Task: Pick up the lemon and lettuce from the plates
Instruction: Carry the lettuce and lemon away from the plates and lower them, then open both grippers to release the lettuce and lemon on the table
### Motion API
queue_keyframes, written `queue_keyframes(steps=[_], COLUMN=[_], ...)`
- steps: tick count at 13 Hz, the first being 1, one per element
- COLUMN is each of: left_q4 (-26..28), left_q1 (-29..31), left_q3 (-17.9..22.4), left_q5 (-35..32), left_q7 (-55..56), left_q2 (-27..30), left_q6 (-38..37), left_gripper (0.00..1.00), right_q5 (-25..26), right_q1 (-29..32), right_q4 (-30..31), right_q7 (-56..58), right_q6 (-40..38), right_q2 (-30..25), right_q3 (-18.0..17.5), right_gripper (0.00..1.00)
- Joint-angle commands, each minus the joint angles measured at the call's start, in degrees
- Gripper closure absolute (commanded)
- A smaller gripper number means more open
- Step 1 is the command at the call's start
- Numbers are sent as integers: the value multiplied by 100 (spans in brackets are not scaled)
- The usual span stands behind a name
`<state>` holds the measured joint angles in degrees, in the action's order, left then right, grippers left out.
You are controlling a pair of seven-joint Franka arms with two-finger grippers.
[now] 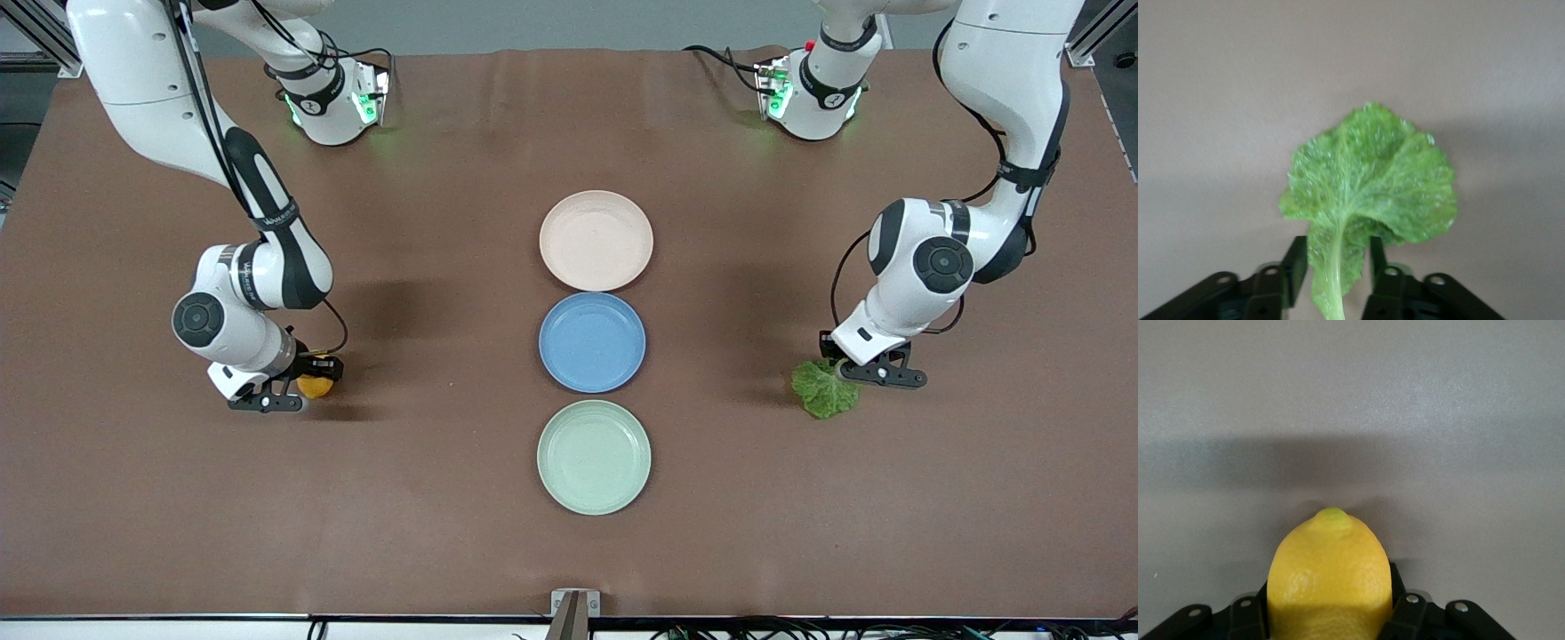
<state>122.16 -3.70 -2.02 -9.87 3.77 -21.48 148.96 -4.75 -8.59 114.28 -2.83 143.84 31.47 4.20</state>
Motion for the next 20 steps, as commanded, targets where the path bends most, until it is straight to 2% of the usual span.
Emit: queue_keyframes(steps=[1,3,6,9,13,16,17,20], left_q4=[-428,-858,-1606,-1862,-2695,-3301,-3487,-3691], left_q1=[105,185,246,273,299,290,290,299], left_q3=[0,-17,-17,-9,-61,-53,-53,-53], left_q5=[-121,-121,-94,-103,-33,125,134,222], left_q7=[45,45,-60,-78,-385,-395,-403,-438], left_q2=[117,152,187,538,688,777,776,1012], left_q6=[-147,-567,-1665,-1992,-3414,-3751,-3795,-3926], left_gripper=[0,0,0,0,0,0,0,0], right_q5=[-96,-96,-17,88,773,791,739,739], right_q1=[130,121,225,393,534,789,876,1017], right_q4=[-169,-484,-1432,-2110,-2979,-3691,-3763,-4334], right_q7=[169,177,195,195,195,589,660,643], right_q6=[-48,-520,-2092,-3183,-4606,-5661,-5961,-6130], right_q2=[-9,-114,-238,-448,-817,-923,-941,-932], right_q3=[-104,-95,-60,-51,-60,-51,-25,-43], right_gripper=[0,0,0,0,0,0,0,0])
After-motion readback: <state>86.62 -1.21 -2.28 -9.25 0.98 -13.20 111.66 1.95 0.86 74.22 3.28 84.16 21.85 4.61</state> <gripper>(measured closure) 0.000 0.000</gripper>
